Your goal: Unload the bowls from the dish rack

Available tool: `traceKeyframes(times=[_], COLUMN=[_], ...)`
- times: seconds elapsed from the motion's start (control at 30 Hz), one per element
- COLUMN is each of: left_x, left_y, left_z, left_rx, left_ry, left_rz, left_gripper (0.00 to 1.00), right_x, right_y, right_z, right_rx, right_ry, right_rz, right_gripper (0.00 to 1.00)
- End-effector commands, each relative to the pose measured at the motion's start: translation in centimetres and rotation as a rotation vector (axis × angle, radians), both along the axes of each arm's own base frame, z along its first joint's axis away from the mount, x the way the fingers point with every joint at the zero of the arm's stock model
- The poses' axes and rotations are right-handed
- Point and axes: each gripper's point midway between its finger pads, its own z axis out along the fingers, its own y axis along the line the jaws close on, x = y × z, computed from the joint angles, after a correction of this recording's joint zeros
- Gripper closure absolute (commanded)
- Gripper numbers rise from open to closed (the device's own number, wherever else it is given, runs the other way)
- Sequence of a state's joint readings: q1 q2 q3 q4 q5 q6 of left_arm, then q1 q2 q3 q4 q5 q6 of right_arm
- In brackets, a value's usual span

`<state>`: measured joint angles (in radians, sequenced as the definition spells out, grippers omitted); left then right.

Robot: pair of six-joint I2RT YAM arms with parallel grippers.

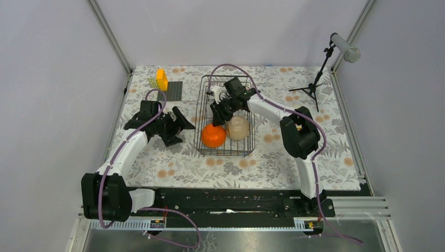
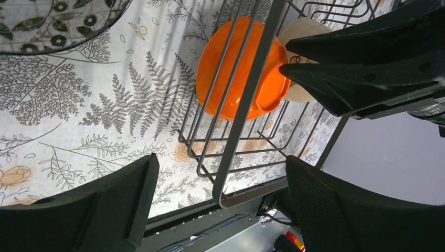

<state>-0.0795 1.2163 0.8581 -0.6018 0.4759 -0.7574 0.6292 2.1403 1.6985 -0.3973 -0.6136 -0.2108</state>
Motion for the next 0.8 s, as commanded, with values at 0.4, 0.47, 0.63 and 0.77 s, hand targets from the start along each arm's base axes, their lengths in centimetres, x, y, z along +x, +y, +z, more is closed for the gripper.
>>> traceKeyframes(times=[0.4,0.47,0.63,0.77], left_x=[4.1,4.3,4.9,5.3], left_y=[-3.5,-4.0,-5.3,-6.1], left_z=[5.4,5.6,6.2,6.2], left_rx=[0.109,0.139,0.182,0.194], left_ry=[-0.233,-0.246,-0.277,-0.285], left_rz=[-0.160,-0.183,-0.234,-0.260], left_gripper=[0.05,0.05,0.06,0.07], right_x=[-4.7,-5.4,-5.0,-3.7], right_y=[-3.2,-3.4,-4.0,-4.8], right_z=[-0.1,0.1,2.8,5.7], right_rx=[-0.198,-0.208,-0.181,-0.161], right_ry=[-0.103,-0.107,-0.155,-0.204], right_rz=[0.038,0.033,-0.048,-0.204], right_gripper=[0.60,0.60,0.60,0.51])
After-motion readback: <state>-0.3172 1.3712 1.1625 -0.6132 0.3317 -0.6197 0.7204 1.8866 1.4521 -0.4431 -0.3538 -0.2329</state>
